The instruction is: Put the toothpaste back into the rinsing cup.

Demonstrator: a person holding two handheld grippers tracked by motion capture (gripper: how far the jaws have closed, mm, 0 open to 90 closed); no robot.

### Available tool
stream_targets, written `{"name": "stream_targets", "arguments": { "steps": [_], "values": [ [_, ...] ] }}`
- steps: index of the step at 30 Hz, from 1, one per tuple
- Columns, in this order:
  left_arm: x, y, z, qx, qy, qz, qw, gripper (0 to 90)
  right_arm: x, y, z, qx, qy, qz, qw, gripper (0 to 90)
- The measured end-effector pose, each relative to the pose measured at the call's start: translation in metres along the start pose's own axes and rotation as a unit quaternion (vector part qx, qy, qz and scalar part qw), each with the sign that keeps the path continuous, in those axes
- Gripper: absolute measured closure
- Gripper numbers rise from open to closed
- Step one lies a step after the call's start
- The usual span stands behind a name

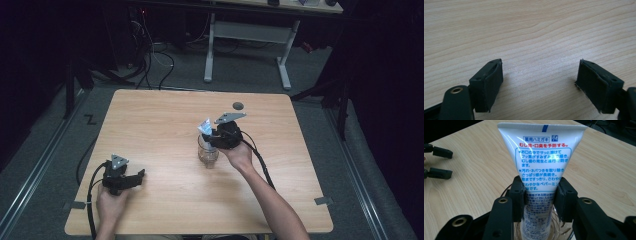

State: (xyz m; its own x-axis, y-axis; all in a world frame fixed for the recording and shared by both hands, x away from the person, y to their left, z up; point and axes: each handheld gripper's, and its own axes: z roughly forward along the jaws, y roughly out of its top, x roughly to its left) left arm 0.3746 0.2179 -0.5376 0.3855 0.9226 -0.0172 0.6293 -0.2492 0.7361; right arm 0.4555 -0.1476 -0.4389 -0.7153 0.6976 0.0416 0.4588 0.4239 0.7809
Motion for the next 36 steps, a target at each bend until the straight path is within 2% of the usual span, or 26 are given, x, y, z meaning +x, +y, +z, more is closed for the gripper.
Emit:
{"name": "stream_targets", "arguments": {
  "steps": [5,8,23,36],
  "values": [
    [0.000,0.000,0.000,0.000,0.000,0.000,1.0000,21.6,0.000,-0.004,0.001,0.002,-0.001,0.001,1.0000,63.9],
    [0.000,0.000,0.000,0.000,0.000,0.000,1.0000,21.6,0.002,-0.006,0.002,0.008,-0.004,-0.007,0.9999,63.8],
    [0.000,0.000,0.000,0.000,0.000,0.000,1.0000,21.6,0.000,-0.013,0.000,0.004,0.002,0.003,1.0000,63.3],
    [0.000,0.000,0.000,0.000,0.000,0.000,1.0000,21.6,0.003,-0.021,-0.007,-0.001,0.002,-0.011,0.9999,63.5]
  ]
}}
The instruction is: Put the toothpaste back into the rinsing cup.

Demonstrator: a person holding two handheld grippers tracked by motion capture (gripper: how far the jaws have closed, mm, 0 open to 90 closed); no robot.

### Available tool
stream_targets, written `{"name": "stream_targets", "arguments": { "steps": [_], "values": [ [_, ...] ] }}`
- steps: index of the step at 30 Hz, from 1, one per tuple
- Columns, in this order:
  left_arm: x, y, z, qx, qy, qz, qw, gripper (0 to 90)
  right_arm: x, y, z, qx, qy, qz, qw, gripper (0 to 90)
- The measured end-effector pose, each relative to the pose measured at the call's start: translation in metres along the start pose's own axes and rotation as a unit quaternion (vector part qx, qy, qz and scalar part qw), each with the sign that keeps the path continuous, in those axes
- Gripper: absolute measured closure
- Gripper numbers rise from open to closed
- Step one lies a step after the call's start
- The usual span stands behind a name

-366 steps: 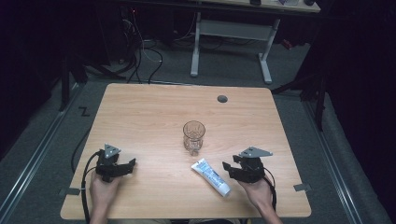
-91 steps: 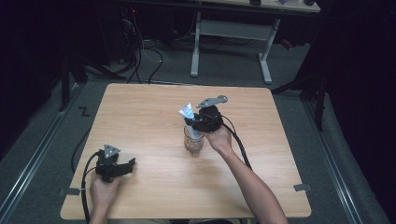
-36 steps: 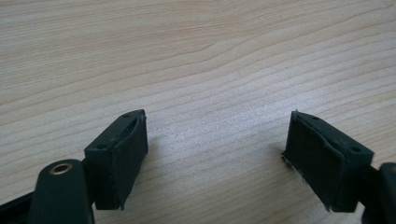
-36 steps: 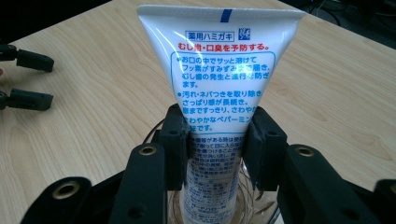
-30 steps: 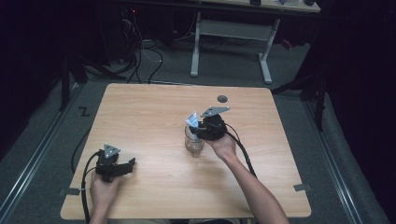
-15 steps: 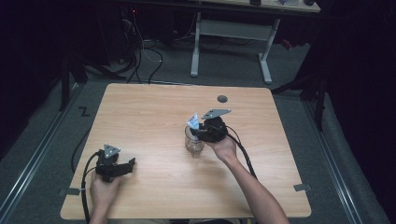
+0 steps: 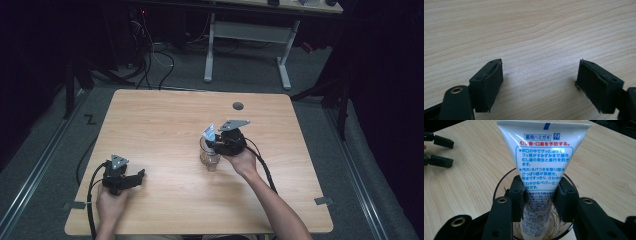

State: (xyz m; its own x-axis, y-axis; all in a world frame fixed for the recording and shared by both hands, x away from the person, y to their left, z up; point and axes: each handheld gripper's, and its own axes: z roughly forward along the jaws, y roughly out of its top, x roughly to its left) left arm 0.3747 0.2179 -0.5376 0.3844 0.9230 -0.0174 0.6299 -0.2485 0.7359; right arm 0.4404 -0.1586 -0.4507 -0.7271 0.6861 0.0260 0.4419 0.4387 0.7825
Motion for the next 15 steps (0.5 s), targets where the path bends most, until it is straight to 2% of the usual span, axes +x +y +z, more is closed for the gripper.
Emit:
{"name": "stream_targets", "arguments": {
  "steps": [15],
  "values": [
    [0.0000,0.0000,0.0000,0.000,0.000,0.000,1.0000,21.6,0.0015,-0.0045,-0.0036,-0.002,-0.004,-0.002,1.0000,62.5]
  ]
}}
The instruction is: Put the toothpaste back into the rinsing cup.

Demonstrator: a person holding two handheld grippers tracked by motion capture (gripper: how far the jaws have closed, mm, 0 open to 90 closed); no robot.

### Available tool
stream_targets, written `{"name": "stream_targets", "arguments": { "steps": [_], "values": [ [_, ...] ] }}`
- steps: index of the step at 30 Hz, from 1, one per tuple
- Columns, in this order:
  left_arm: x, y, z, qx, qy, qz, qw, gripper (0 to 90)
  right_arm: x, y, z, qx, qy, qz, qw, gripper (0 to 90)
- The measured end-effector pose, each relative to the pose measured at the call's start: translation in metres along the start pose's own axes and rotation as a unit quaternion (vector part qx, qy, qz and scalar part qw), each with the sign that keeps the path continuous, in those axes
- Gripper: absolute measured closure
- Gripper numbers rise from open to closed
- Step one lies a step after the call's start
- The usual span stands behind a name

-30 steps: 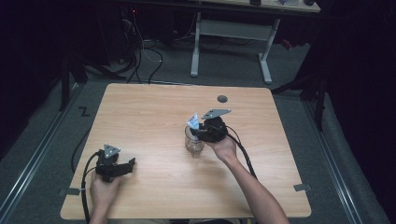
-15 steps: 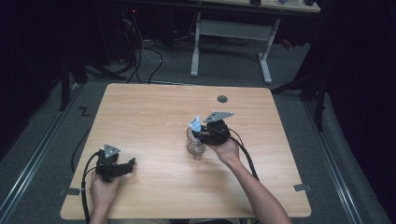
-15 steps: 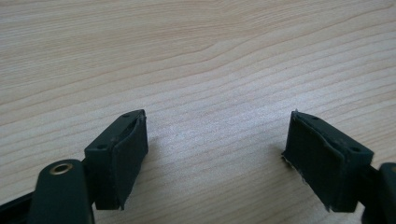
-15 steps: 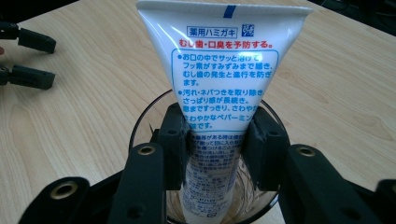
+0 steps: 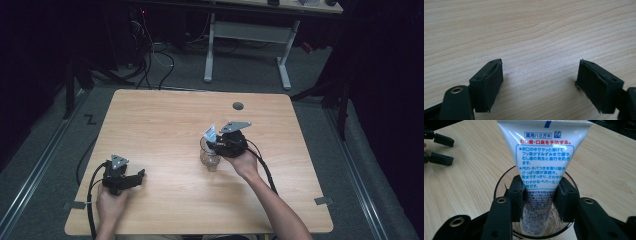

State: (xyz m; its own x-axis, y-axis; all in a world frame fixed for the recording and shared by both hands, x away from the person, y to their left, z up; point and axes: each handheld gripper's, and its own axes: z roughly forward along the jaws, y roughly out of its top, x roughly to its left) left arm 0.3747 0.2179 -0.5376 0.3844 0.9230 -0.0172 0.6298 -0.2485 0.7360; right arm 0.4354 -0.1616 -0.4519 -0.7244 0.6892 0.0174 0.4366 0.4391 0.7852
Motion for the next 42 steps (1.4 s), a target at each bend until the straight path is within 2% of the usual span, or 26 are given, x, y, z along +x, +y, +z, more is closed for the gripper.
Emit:
{"name": "stream_targets", "arguments": {
  "steps": [28,42],
  "values": [
    [0.000,0.000,0.000,0.000,0.000,0.000,1.0000,21.6,0.003,-0.006,-0.012,-0.003,0.002,0.000,1.0000,59.3],
    [0.000,0.000,0.000,0.000,0.000,0.000,1.0000,21.6,0.005,-0.010,-0.021,-0.013,0.002,0.010,0.9999,51.4]
  ]
}}
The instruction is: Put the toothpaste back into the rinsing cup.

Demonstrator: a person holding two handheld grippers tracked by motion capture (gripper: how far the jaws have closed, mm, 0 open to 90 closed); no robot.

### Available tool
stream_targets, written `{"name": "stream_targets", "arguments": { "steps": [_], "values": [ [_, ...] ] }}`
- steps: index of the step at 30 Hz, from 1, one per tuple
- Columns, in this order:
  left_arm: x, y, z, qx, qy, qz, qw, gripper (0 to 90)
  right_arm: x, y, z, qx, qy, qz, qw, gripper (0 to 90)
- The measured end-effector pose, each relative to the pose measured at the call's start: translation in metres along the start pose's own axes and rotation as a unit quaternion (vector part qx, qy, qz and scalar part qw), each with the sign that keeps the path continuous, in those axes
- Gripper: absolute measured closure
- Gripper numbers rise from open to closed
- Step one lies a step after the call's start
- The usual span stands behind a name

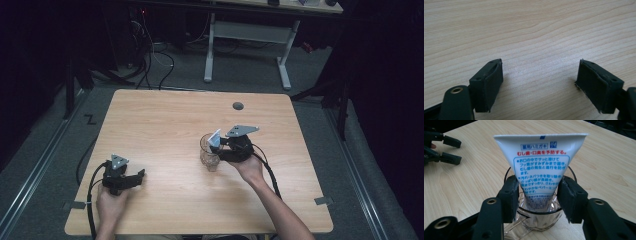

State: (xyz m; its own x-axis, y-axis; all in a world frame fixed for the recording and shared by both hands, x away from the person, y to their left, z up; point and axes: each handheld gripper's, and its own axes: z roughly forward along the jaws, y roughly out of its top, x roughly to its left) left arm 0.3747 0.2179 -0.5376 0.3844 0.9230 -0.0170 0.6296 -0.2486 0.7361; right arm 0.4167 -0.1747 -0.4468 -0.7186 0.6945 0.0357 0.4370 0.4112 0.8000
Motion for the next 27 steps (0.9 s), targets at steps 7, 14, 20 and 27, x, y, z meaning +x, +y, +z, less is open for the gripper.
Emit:
{"name": "stream_targets", "arguments": {
  "steps": [7,14,20,27],
  "values": [
    [0.000,0.000,0.000,0.000,0.000,0.000,1.0000,21.6,0.001,0.000,-0.004,-0.004,-0.012,0.003,0.9999,42.7],
    [0.000,0.000,0.000,0.000,0.000,0.000,1.0000,21.6,0.000,0.000,-0.010,-0.015,-0.010,0.008,0.9998,39.5],
    [0.000,0.000,0.000,0.000,0.000,0.000,1.0000,21.6,-0.001,0.000,-0.018,-0.027,-0.010,0.011,0.9995,39.0],
    [0.000,0.000,0.000,0.000,0.000,0.000,1.0000,21.6,-0.002,-0.001,-0.030,-0.049,-0.016,0.017,0.9985,40.6]
  ]
}}
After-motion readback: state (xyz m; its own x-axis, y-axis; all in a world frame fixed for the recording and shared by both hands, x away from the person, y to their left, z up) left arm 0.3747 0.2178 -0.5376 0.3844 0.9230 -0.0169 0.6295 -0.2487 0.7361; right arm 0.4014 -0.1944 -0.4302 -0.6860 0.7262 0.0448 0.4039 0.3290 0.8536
